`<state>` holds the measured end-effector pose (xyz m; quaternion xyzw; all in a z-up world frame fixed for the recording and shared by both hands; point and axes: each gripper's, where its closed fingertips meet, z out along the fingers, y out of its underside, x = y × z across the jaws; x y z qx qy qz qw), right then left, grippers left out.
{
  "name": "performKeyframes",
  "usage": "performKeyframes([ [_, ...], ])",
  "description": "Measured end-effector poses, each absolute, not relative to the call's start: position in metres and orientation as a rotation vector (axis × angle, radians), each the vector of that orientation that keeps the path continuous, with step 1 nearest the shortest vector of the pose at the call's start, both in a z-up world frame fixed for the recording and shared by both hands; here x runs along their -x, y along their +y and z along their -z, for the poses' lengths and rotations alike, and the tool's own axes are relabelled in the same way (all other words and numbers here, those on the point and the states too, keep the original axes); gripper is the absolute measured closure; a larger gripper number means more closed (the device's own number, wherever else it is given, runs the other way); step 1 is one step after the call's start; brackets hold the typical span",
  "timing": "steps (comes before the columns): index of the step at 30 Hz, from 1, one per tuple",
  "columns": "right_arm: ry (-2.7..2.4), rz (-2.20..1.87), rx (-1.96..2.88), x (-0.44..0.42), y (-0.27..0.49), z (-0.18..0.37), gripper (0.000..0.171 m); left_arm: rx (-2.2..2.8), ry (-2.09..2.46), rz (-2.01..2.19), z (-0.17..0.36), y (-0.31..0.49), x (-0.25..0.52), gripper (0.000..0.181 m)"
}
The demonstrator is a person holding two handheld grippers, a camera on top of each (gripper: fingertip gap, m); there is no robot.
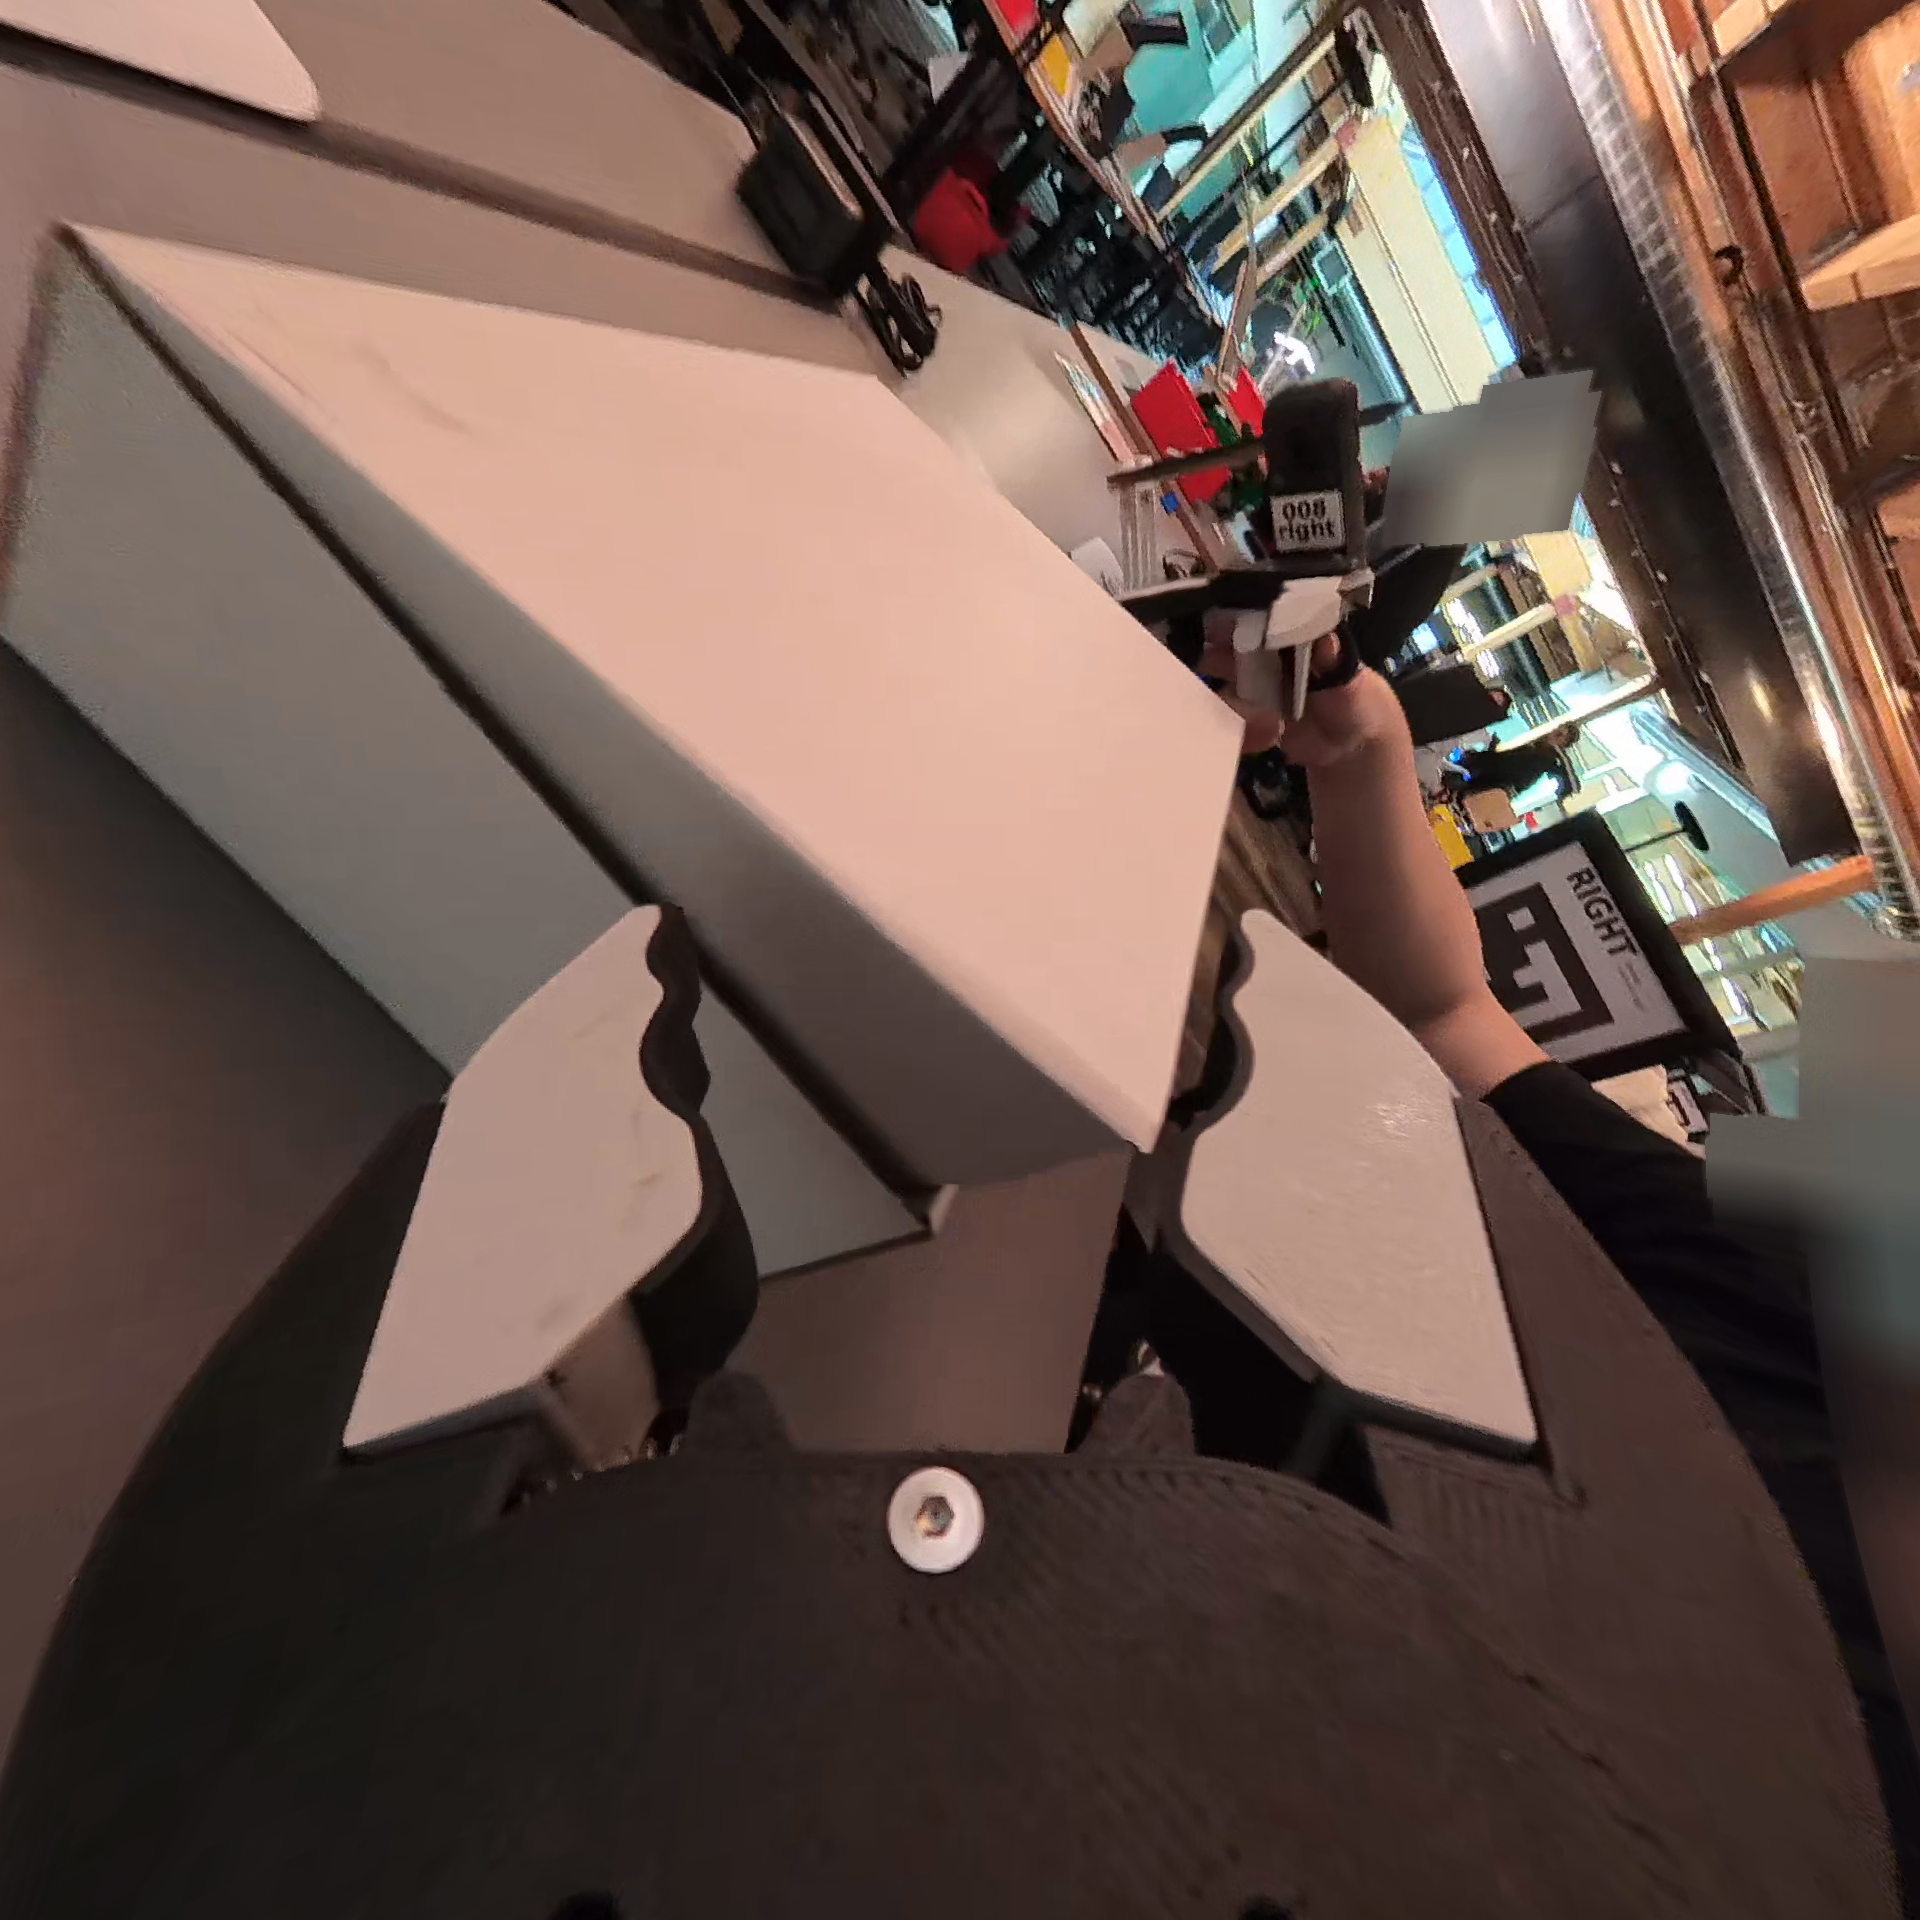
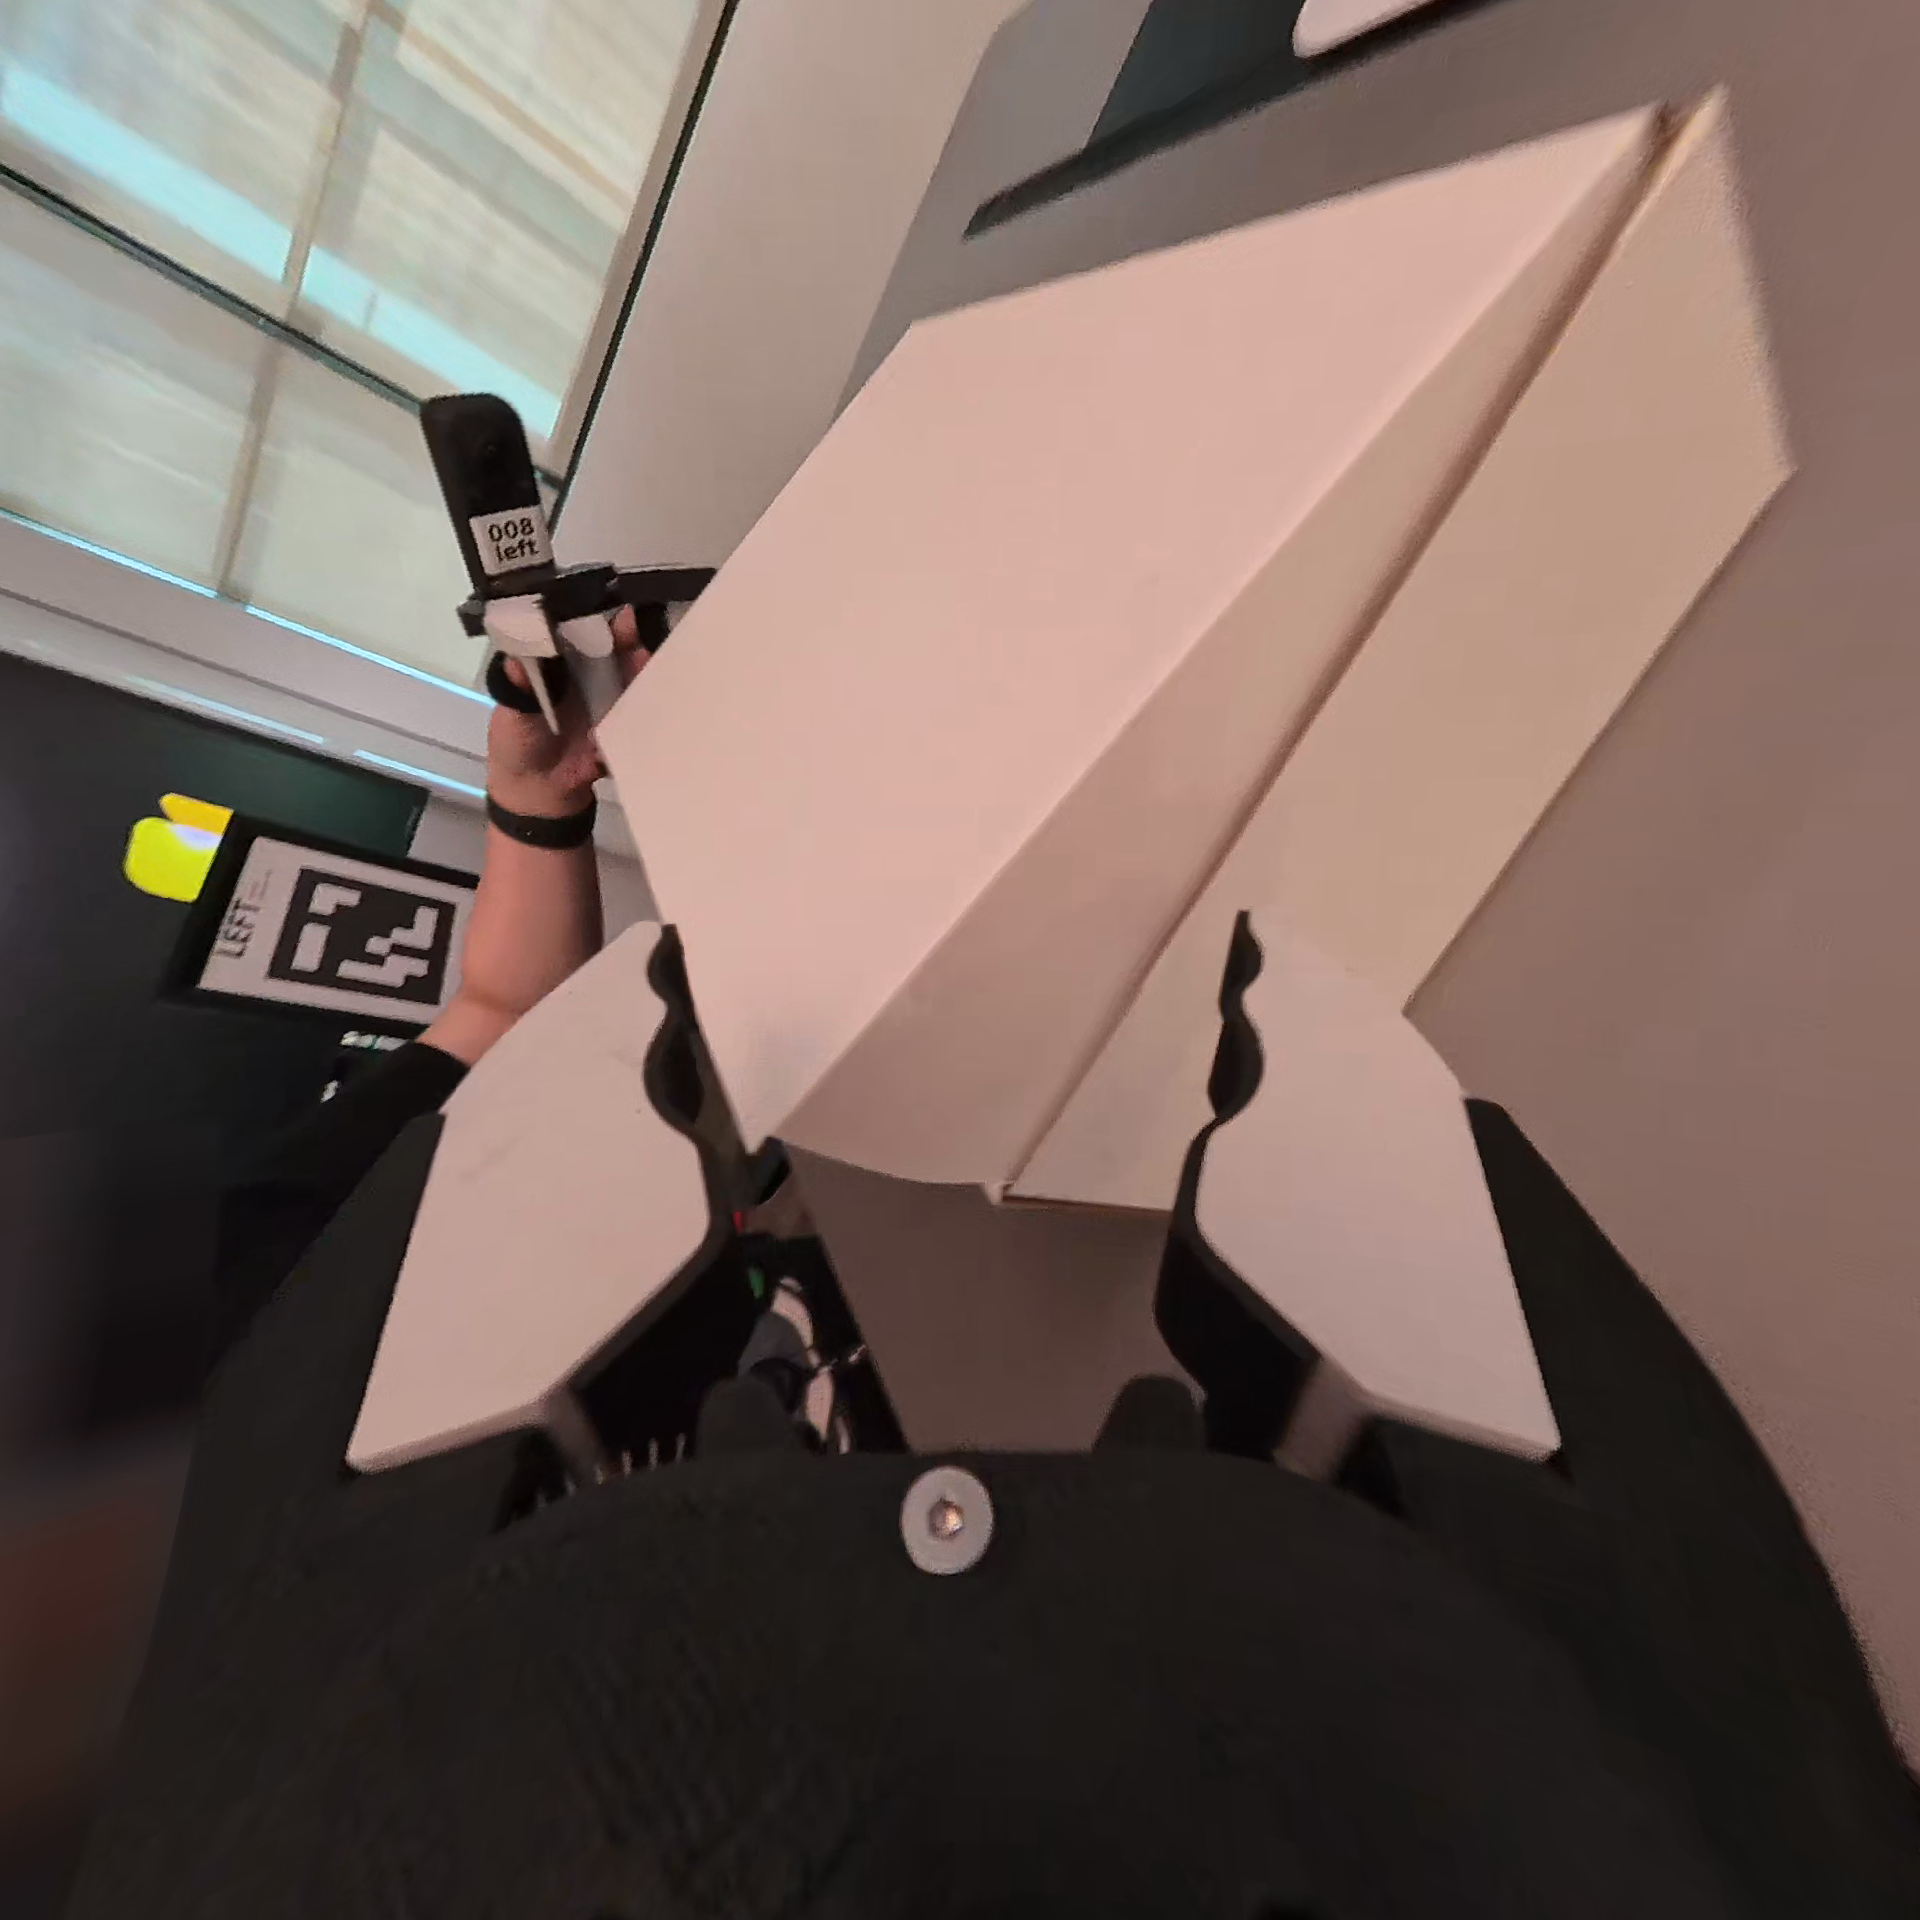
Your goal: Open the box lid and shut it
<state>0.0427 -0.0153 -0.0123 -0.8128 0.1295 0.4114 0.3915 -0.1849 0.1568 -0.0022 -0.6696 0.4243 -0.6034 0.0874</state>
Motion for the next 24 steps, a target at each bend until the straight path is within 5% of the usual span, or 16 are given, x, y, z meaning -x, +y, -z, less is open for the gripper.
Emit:
performKeyframes([
  [24,0.324,-1.094,2.194,-0.025,-0.018,0.022,0.072,2.141,1.423,1.558,0.011,0.130,0.202,0.080],
])
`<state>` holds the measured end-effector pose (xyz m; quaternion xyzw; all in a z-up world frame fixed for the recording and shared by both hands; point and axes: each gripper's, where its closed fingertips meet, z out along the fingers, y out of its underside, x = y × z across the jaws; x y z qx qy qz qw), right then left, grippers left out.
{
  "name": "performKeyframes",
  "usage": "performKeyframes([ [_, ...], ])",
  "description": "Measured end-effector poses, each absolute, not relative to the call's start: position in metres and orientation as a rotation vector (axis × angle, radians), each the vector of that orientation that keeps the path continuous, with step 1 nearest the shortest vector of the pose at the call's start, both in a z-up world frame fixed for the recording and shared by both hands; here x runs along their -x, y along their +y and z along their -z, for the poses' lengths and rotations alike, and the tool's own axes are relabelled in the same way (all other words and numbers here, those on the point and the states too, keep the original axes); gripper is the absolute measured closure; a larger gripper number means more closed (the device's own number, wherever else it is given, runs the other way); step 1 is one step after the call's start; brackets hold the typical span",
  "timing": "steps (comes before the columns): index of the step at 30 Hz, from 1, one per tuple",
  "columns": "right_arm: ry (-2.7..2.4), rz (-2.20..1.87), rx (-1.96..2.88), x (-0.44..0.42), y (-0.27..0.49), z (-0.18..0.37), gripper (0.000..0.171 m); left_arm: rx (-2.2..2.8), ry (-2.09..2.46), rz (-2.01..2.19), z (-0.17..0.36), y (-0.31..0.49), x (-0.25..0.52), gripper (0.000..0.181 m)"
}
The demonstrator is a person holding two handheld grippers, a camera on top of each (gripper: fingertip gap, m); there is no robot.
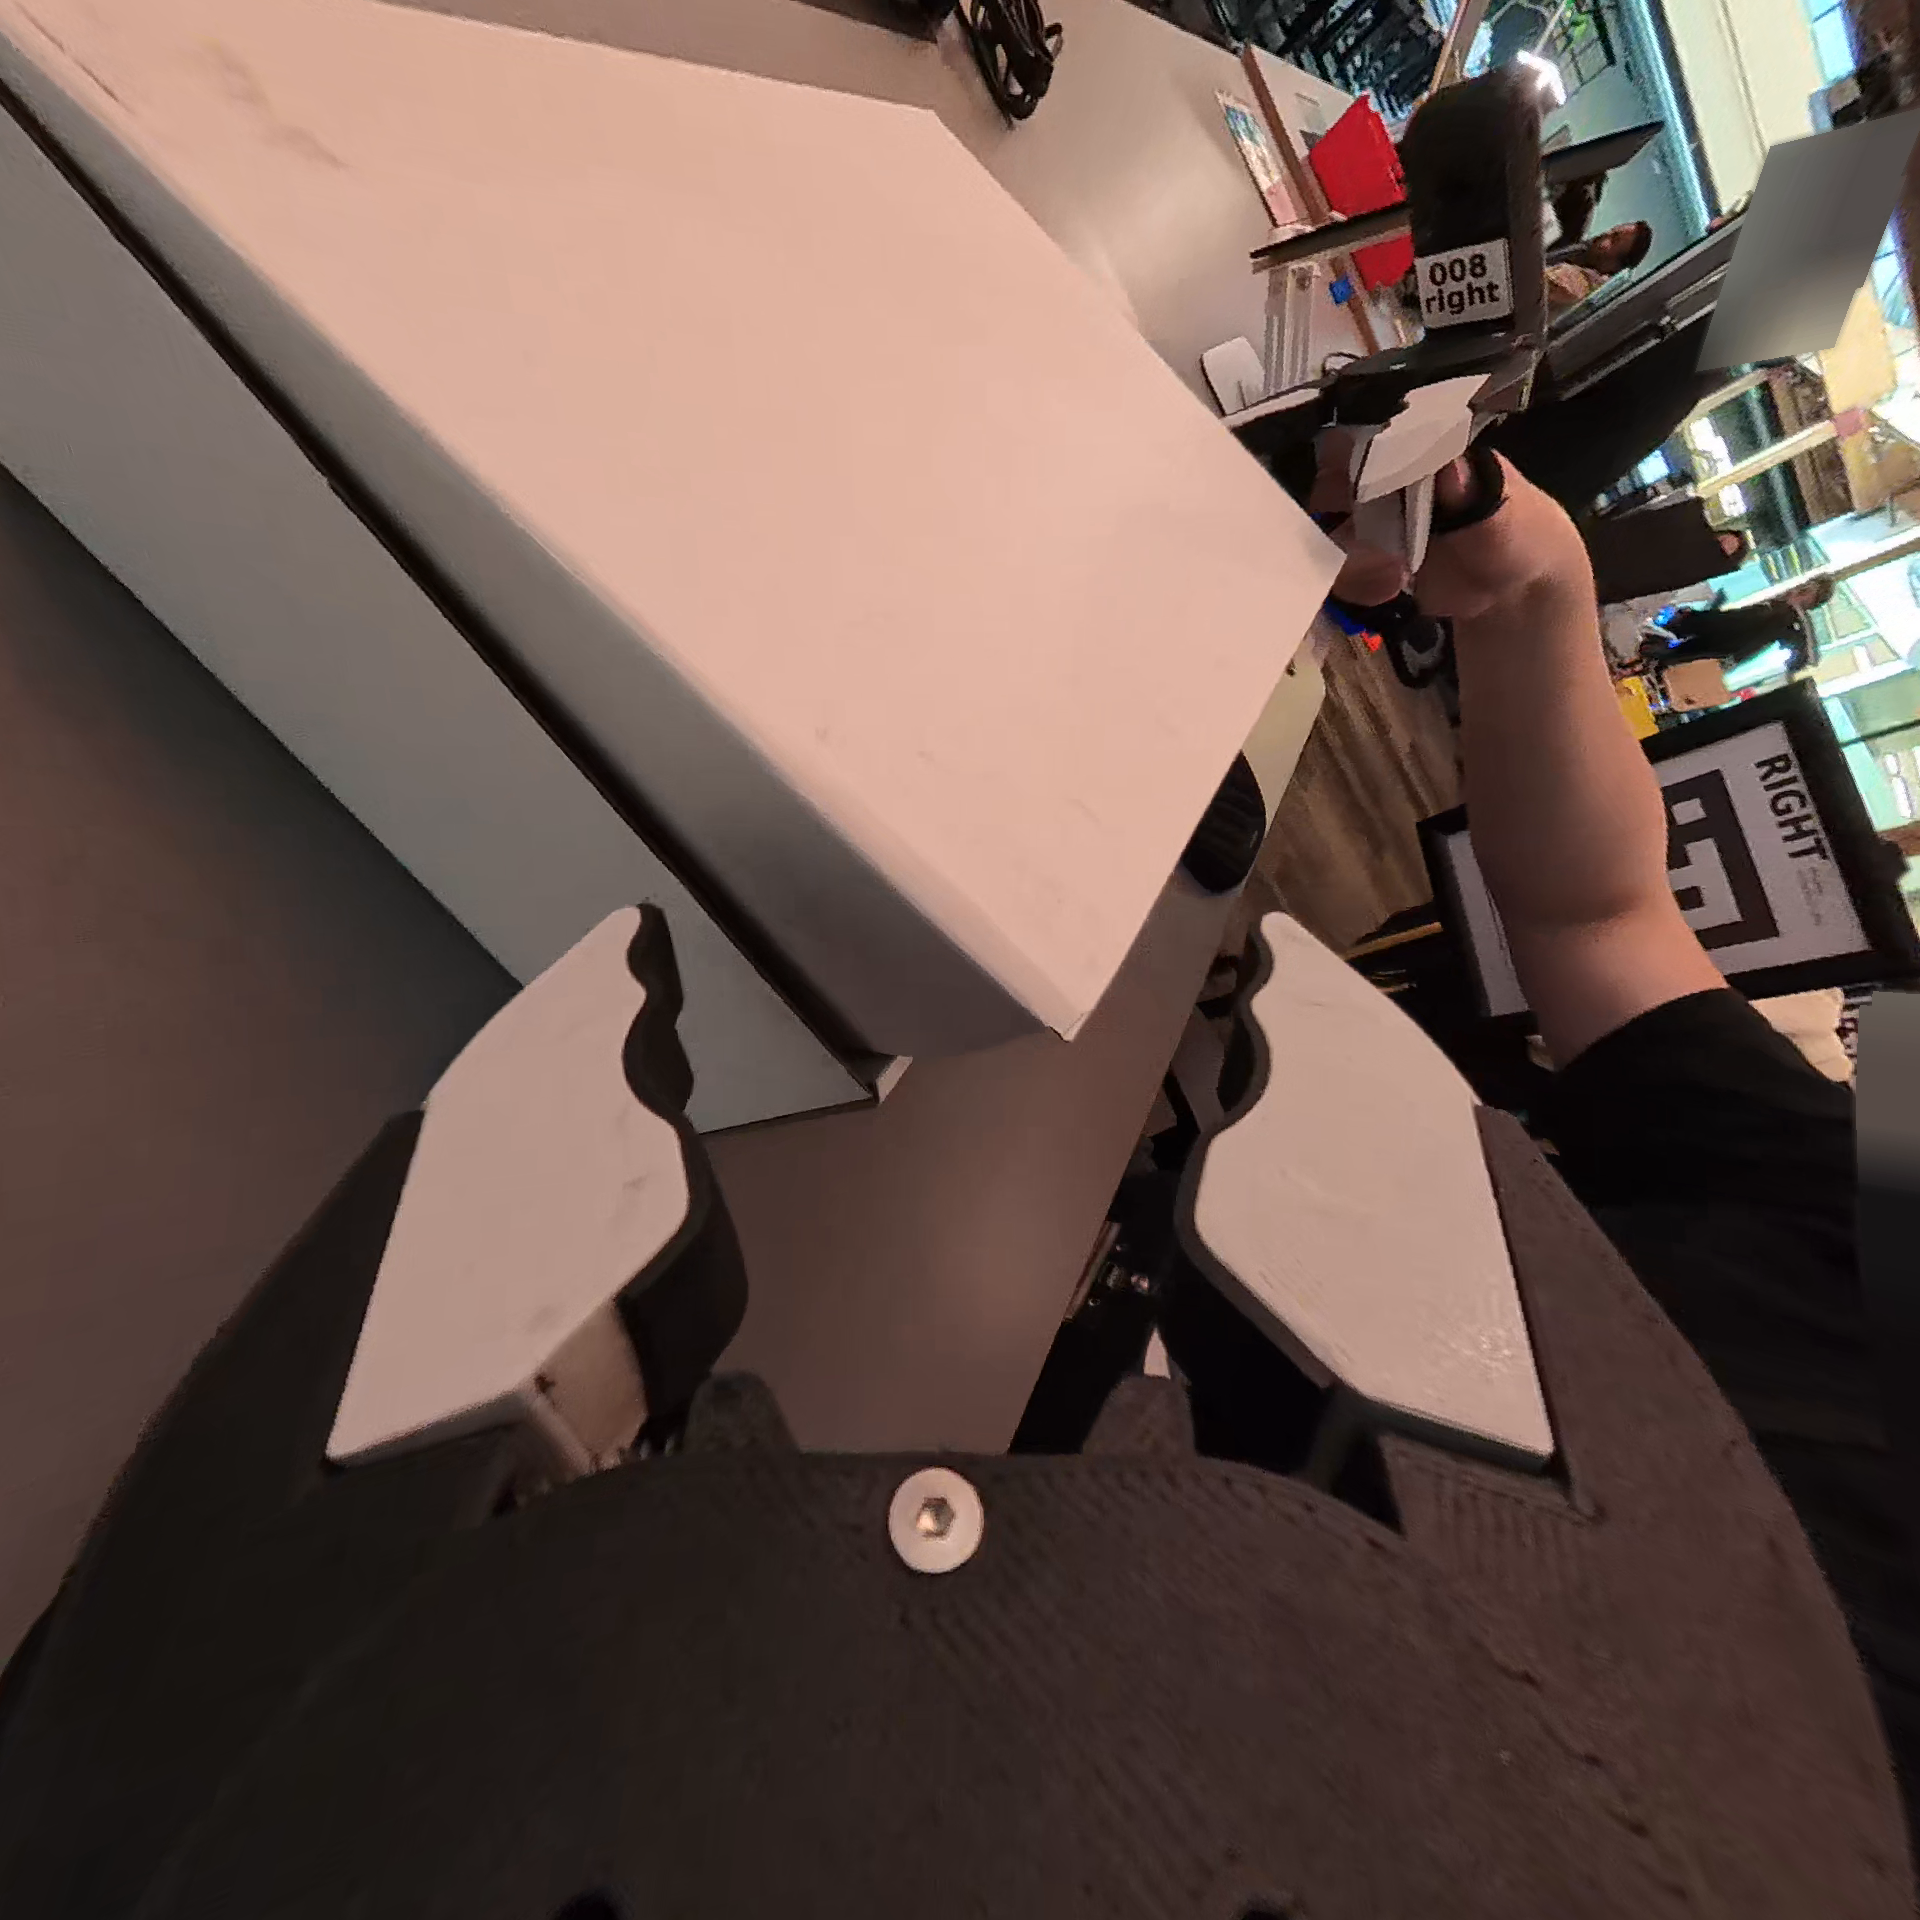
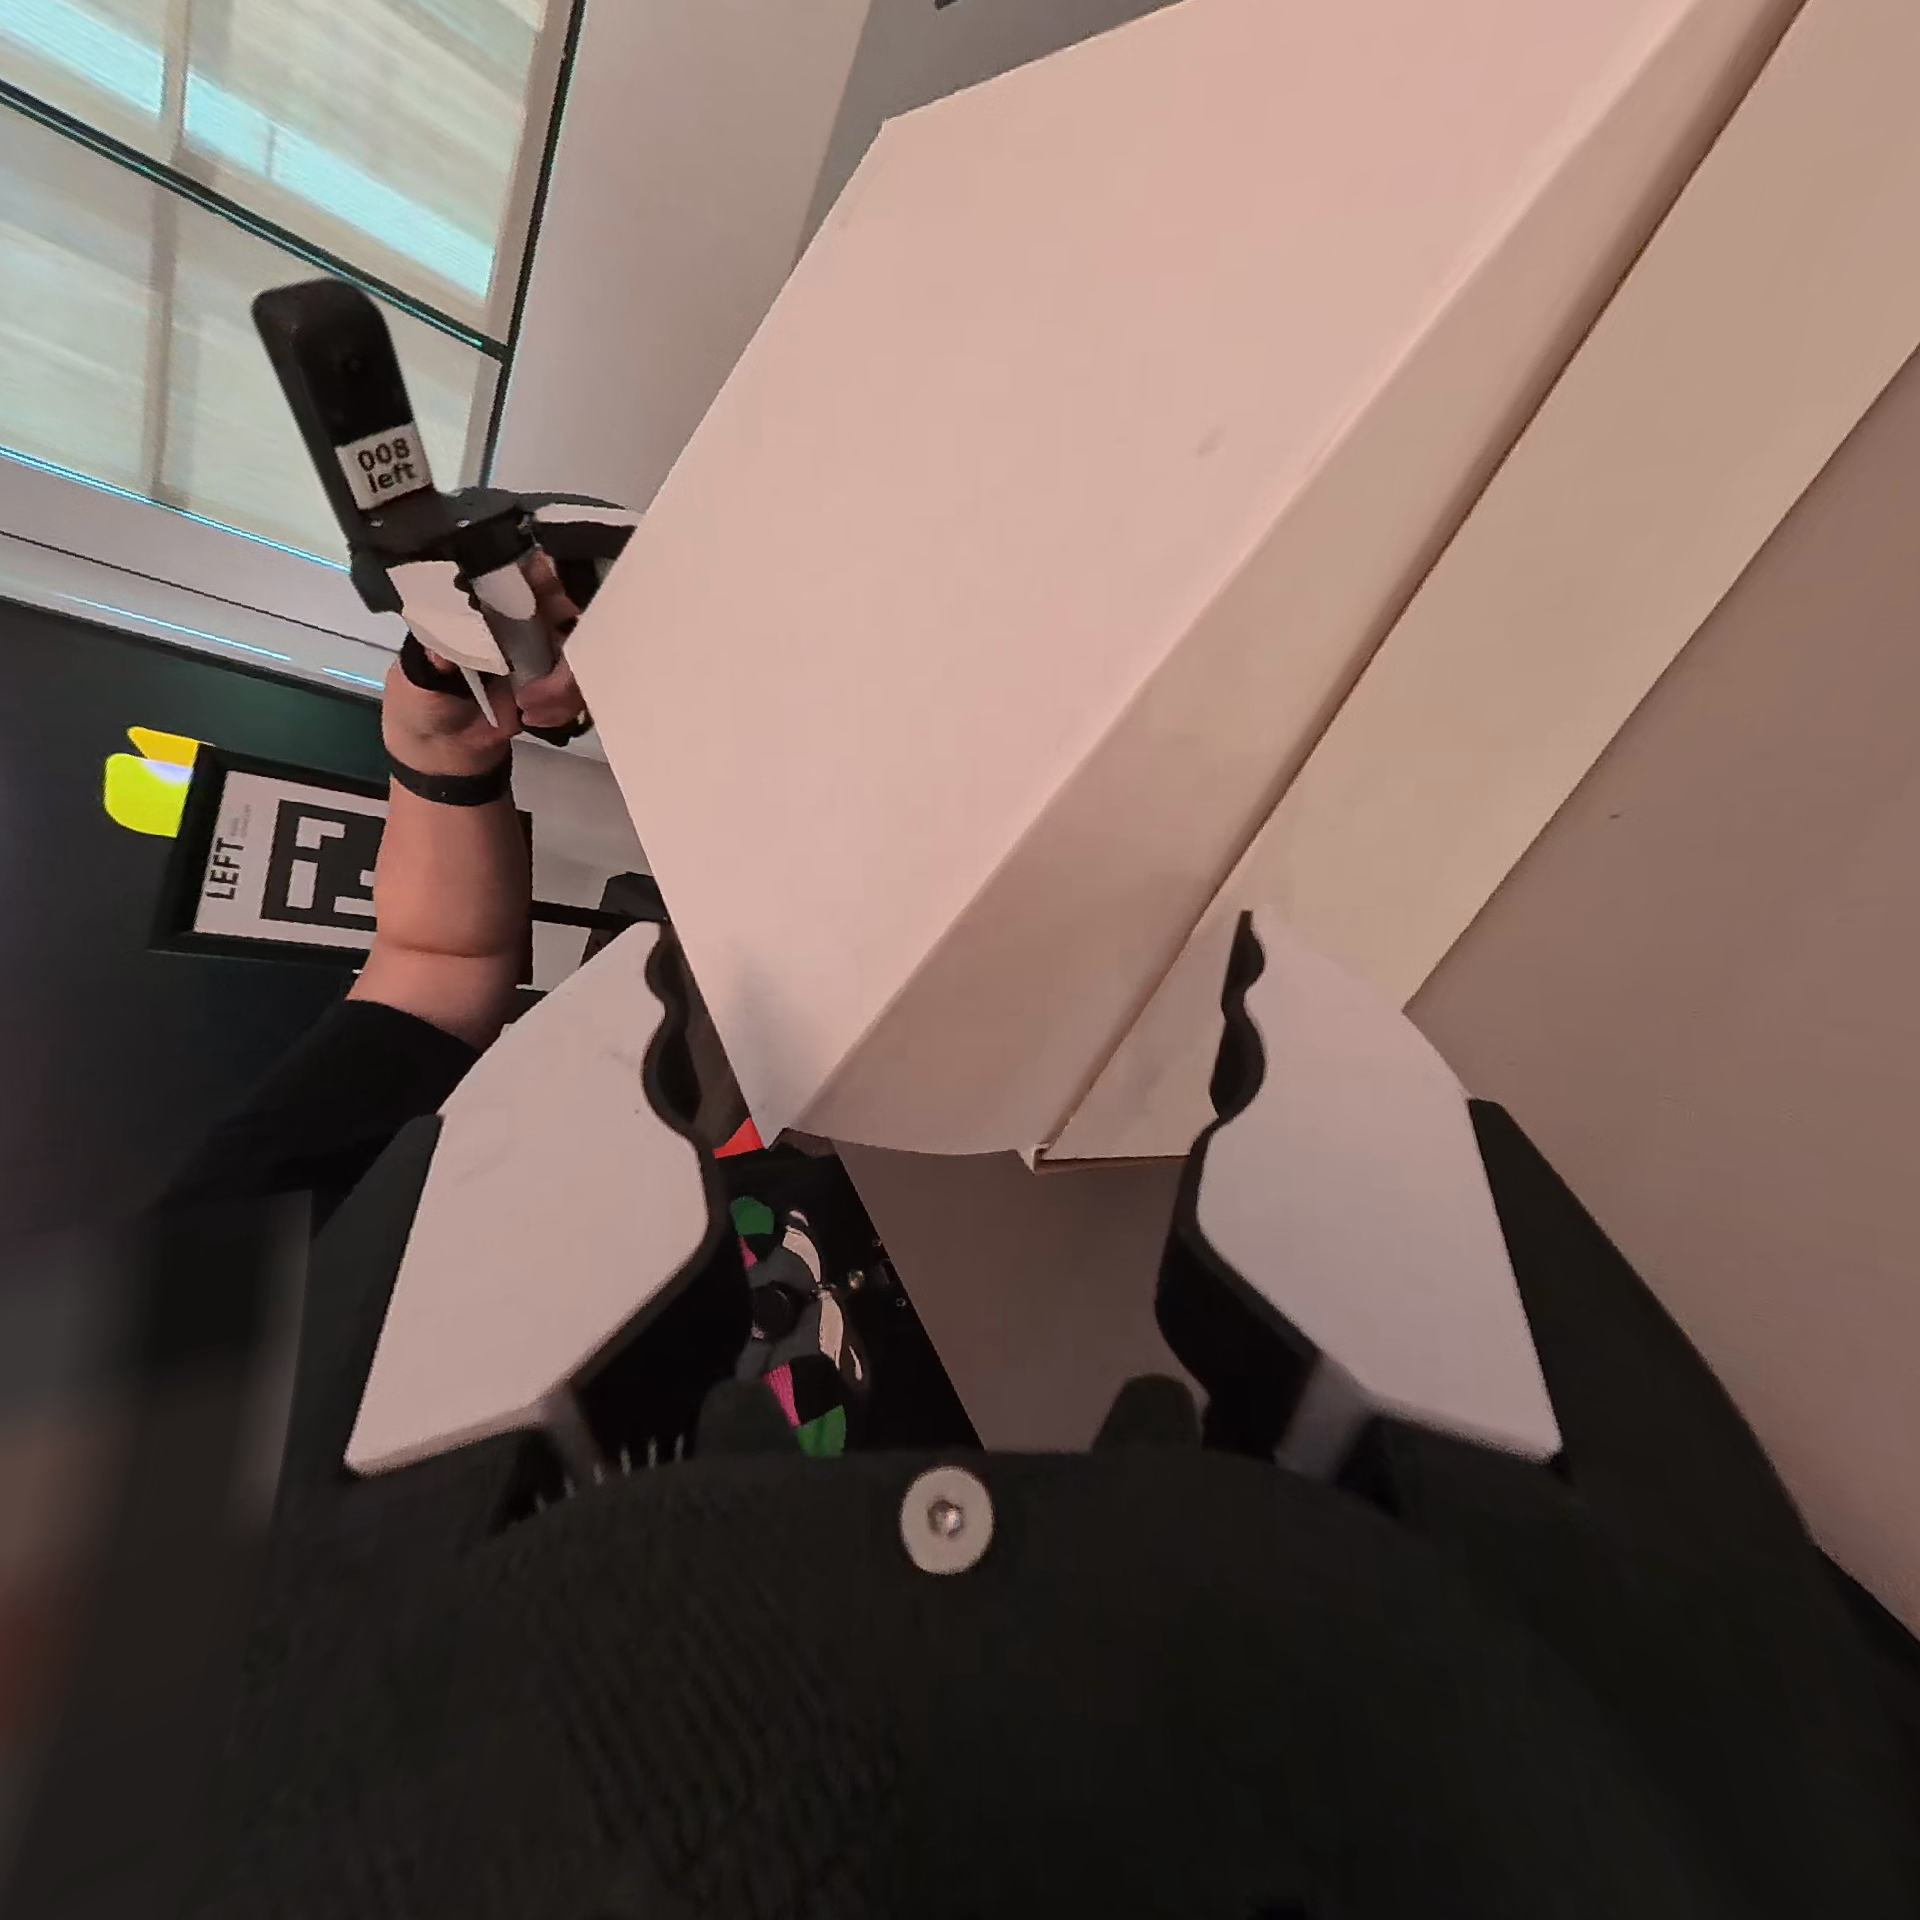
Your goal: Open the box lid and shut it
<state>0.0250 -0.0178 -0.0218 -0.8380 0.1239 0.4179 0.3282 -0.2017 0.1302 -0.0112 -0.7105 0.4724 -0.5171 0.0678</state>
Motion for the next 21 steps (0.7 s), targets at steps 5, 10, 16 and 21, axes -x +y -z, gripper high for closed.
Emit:
performKeyframes([
  [5,0.357,-1.076,2.170,-0.026,-0.014,0.025,0.072,2.131,1.331,1.616,0.004,0.137,0.202,0.081],
  [10,0.322,-1.059,2.215,-0.017,-0.009,0.032,0.073,2.173,1.332,1.520,0.016,0.147,0.197,0.081],
  [16,0.300,-1.003,2.260,-0.023,-0.011,0.042,0.073,2.190,1.400,1.427,0.033,0.153,0.191,0.083],
  [21,0.308,-1.049,2.220,-0.020,-0.009,0.047,0.075,2.175,1.407,1.478,0.040,0.147,0.190,0.096],
])
